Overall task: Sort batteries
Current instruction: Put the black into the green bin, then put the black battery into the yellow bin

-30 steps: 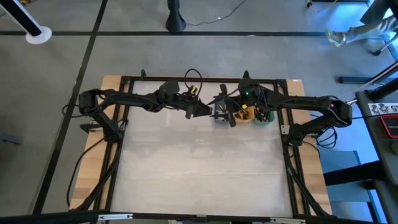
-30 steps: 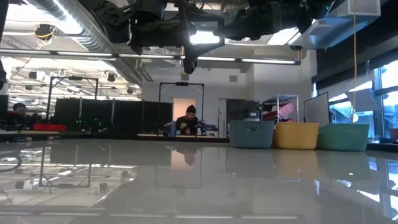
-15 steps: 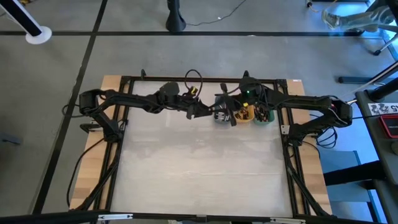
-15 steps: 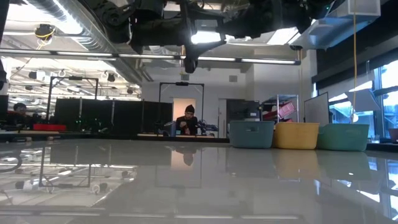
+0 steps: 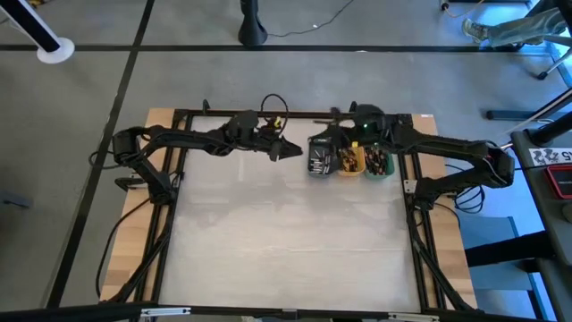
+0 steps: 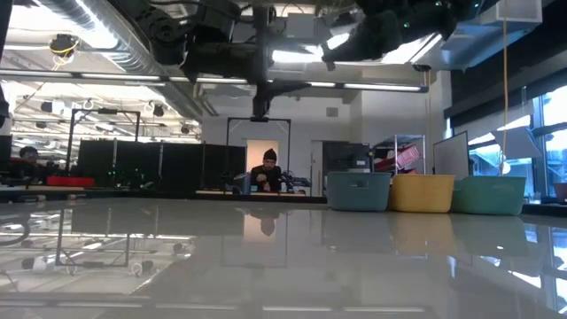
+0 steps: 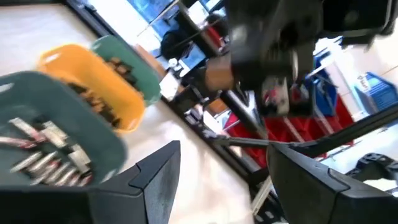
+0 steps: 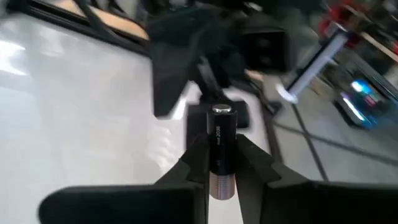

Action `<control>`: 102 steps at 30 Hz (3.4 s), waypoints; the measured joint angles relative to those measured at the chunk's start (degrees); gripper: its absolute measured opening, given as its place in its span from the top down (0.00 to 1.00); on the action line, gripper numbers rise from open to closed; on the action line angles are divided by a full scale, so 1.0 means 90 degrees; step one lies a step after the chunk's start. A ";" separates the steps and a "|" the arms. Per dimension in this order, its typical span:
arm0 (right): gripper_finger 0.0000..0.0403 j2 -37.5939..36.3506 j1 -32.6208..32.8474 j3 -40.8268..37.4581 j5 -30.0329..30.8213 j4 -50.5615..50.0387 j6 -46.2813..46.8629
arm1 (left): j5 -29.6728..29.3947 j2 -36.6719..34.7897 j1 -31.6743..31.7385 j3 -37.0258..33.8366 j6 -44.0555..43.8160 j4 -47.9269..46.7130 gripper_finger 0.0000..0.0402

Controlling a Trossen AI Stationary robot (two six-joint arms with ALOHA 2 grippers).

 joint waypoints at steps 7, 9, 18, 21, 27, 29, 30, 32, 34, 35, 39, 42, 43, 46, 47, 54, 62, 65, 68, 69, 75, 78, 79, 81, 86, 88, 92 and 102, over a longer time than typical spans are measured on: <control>0.89 -0.0526 -0.1021 0.0002 0.1511 -0.1917 0.0463 | 0.0167 0.0000 0.0329 0.0000 0.0340 -0.0765 0.43; 0.89 -0.0547 -0.1444 0.0002 0.1611 -0.2633 0.0828 | 0.0175 0.0000 0.0347 0.0000 0.0562 -0.0894 0.43; 0.87 -0.0292 -0.2932 0.0002 0.1235 -0.4750 0.2444 | 0.0103 0.0000 0.0339 0.0000 0.1099 -0.1309 0.43; 0.87 -0.0091 -0.3168 -0.0002 0.1336 -0.5019 0.2655 | 0.0094 0.0000 0.0339 0.0000 0.1160 -0.1310 0.43; 0.88 0.0112 -0.3262 -0.0380 0.1325 -0.5604 0.2971 | 0.0092 0.0000 0.0290 0.0000 0.1248 -0.1512 0.43; 0.87 0.0109 -0.3256 -0.0563 0.1283 -0.5824 0.3032 | 0.0092 0.0000 0.0264 -0.0002 0.1349 -0.1655 0.43; 0.87 0.0096 -0.3252 -0.0665 0.1282 -0.5909 0.3114 | 0.0094 0.0000 0.0248 -0.0002 0.1377 -0.1722 0.43; 0.87 0.0028 -0.3256 -0.0891 0.1285 -0.5956 0.3262 | 0.0094 0.0000 0.0247 -0.0002 0.1457 -0.1821 0.43; 0.88 -0.0076 -0.3257 -0.1123 0.1285 -0.5898 0.3375 | 0.0092 0.0000 0.0249 -0.0002 0.1512 -0.1883 0.43; 0.88 -0.0134 -0.3257 -0.1249 0.1283 -0.5834 0.3448 | 0.0092 0.0000 0.0252 -0.0002 0.1517 -0.1879 0.43; 0.88 -0.0283 -0.3258 -0.1621 0.1164 -0.5557 0.3838 | 0.0092 0.0000 0.0257 -0.0002 0.1534 -0.1869 0.43; 0.88 -0.0284 -0.3254 -0.1789 0.1157 -0.5272 0.4032 | 0.0069 0.0000 0.0258 -0.0002 0.1534 -0.1828 0.43; 0.88 -0.0284 -0.3254 -0.1849 0.1155 -0.5162 0.4069 | 0.0041 0.0000 0.0257 -0.0002 0.1535 -0.1823 0.43; 0.88 -0.0286 -0.3258 -0.2011 0.1162 -0.5024 0.4177 | 0.0021 0.0000 0.0262 -0.0002 0.1534 -0.1823 0.43; 0.88 -0.0287 -0.3259 -0.2059 0.1162 -0.4973 0.4234 | 0.0021 0.0000 0.0261 -0.0002 0.1534 -0.1823 0.43; 0.87 -0.0287 -0.3257 -0.2301 0.1164 -0.4570 0.4439 | 0.0021 0.0000 0.0262 -0.0002 0.1534 -0.1826 0.43; 0.85 -0.0287 -0.3257 -0.2312 0.1094 -0.4545 0.4308 | 0.0019 0.0000 0.0262 -0.0002 0.1502 -0.1869 0.43; 0.79 -0.0287 -0.3257 -0.2314 0.1088 -0.4550 0.4306 | 0.0019 0.0000 0.0262 -0.0002 0.1483 -0.1872 0.43; 0.71 -0.0287 -0.3257 -0.2313 0.1061 -0.4553 0.4304 | 0.0019 0.0000 0.0262 -0.0002 0.1456 -0.1869 0.43; 0.68 -0.0287 -0.3258 -0.2311 0.1062 -0.4553 0.4303 | 0.0019 0.0000 0.0262 -0.0002 0.1445 -0.1869 0.43; 0.57 -0.0287 -0.3257 -0.1875 0.1008 -0.4985 0.4262 | 0.0050 0.0000 0.0317 -0.0002 0.1364 -0.1867 0.43; 0.56 -0.0287 -0.3258 -0.1461 0.1062 -0.5407 0.4168 | 0.0257 -0.0010 0.0467 -0.0002 0.1312 -0.1904 0.43; 0.56 -0.0289 -0.3257 -0.1316 0.1065 -0.5538 0.4090 | 0.0334 -0.0039 0.0531 -0.0002 0.1298 -0.2009 0.43; 0.56 -0.0292 -0.3257 -0.1003 0.1132 -0.5790 0.3931 | 0.0408 -0.0163 0.0676 -0.0002 0.1330 -0.2332 0.43; 0.56 -0.0310 -0.3257 -0.0282 0.1320 -0.6005 0.3517 | 0.0425 -0.0683 0.1105 -0.0002 0.1694 -0.3373 0.43; 0.56 -0.0379 -0.3257 -0.0080 0.1339 -0.5909 0.3288 | 0.0387 -0.0919 0.1248 0.0129 0.1951 -0.3937 0.43; 0.56 -0.0583 -0.3257 0.0111 0.1338 -0.5290 0.3054 | -0.0185 -0.1229 0.1399 0.0877 0.2841 -0.5713 0.43; 0.56 -0.0760 -0.3254 0.0112 0.0833 -0.4630 0.2950 | -0.3099 -0.0725 0.1590 0.2980 0.5418 -1.0313 0.43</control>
